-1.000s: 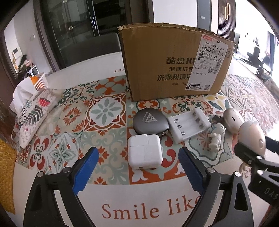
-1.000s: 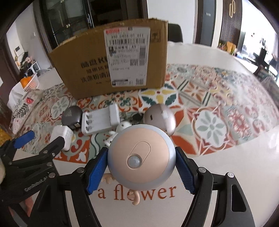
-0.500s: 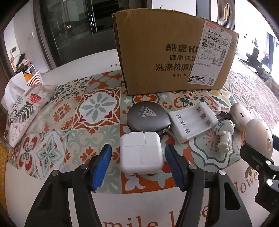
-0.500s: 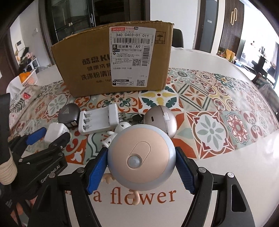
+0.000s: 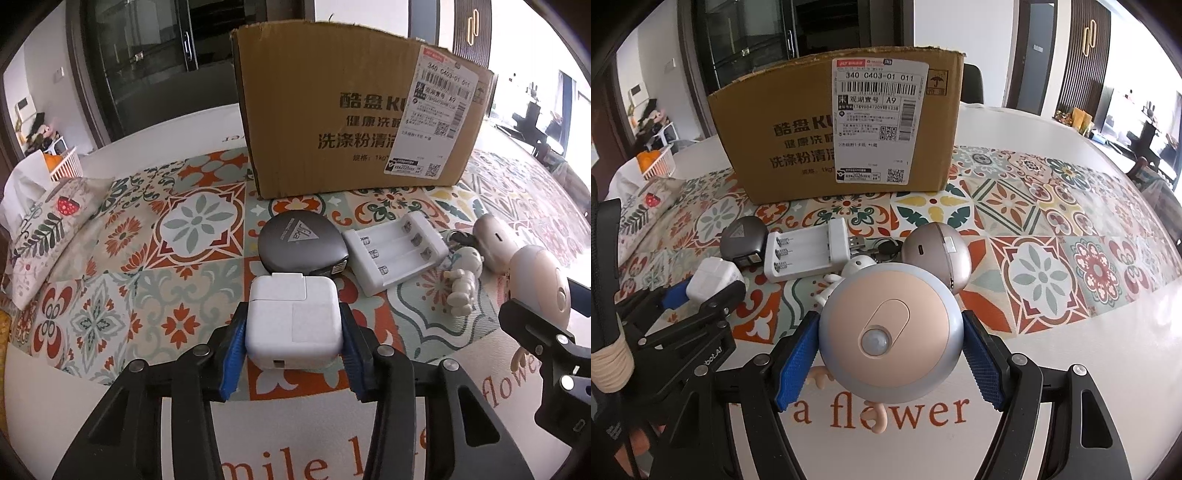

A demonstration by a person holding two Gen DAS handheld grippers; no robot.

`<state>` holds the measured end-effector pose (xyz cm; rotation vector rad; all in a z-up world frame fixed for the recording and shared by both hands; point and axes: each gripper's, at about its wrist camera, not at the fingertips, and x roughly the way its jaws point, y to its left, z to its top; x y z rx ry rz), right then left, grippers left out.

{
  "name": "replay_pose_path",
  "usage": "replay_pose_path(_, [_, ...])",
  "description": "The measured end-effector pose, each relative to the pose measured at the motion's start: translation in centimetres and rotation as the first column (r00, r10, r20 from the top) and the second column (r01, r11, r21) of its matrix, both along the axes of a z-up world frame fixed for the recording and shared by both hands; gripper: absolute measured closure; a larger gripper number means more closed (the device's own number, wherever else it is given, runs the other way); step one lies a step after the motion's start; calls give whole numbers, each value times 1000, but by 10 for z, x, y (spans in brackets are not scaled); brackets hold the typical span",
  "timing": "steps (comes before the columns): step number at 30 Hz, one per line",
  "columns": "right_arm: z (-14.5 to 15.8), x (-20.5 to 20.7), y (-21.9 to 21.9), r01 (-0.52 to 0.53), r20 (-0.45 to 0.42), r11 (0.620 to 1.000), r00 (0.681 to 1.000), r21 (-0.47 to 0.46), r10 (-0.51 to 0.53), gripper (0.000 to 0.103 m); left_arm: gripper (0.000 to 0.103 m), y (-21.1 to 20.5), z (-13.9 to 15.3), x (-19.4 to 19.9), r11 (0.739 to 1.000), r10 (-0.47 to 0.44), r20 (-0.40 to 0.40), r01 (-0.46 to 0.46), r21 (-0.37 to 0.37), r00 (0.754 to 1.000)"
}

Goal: Organize rigid objects
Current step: 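Lift the speaker with the right tool while the left tool grasps and lifts the white charger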

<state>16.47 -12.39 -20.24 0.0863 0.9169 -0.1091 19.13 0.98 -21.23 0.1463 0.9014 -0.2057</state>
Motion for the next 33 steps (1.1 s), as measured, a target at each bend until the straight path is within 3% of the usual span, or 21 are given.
replay_pose_path(10, [21, -5, -2, -11, 32, 1000, 999, 2, 11, 28, 58, 4, 32, -10, 1000, -5, 28, 6, -21, 1000])
replay_pose_path(33, [116, -2, 2, -46, 189, 999, 981, 8, 44, 28, 58, 17, 144, -10, 997, -1, 168, 13, -71, 986])
